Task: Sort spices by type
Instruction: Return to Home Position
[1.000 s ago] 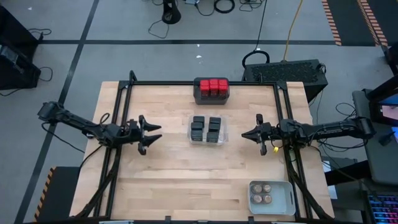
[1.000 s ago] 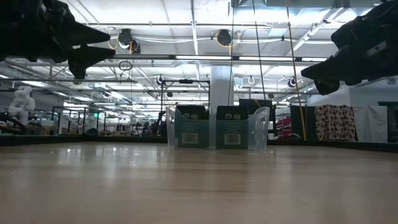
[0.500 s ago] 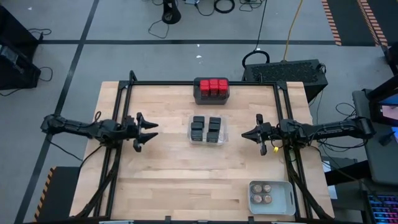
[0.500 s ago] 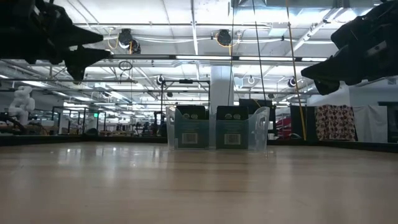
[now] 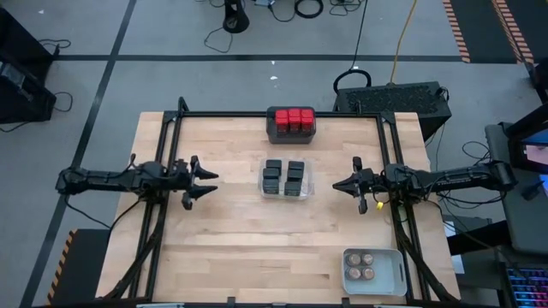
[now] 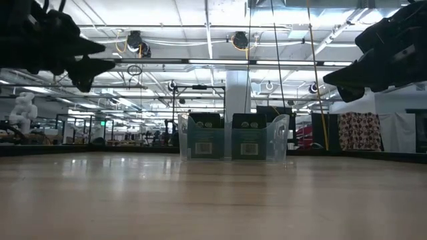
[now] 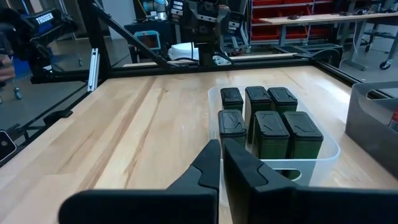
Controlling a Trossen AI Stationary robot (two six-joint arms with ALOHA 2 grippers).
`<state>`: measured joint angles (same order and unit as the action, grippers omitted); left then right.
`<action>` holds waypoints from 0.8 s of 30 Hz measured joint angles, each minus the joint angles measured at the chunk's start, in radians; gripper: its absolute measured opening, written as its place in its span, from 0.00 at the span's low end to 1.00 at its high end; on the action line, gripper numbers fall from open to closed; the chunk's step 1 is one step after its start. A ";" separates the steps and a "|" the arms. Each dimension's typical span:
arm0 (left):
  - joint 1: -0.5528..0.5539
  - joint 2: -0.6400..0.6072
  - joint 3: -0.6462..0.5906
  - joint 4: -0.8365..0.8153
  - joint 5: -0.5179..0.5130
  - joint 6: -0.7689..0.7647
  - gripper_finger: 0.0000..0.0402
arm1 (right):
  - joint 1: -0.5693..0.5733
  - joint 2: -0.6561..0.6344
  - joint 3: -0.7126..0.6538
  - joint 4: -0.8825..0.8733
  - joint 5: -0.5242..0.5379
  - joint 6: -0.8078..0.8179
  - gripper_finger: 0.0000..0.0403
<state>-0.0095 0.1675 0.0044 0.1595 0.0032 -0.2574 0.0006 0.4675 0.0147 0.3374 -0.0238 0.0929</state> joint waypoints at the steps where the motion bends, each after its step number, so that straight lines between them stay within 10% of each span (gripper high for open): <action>1: 0.006 0.000 0.000 -0.009 -0.001 0.002 0.54 | 0.000 0.000 0.000 0.000 0.000 0.000 0.00; 24: 0.017 0.001 0.000 -0.072 -0.112 0.003 0.54 | 0.000 0.000 0.000 -0.008 0.000 0.000 0.00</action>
<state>0.0071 0.1688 0.0044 0.0872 -0.1089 -0.2542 0.0006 0.4675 0.0147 0.3290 -0.0238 0.0925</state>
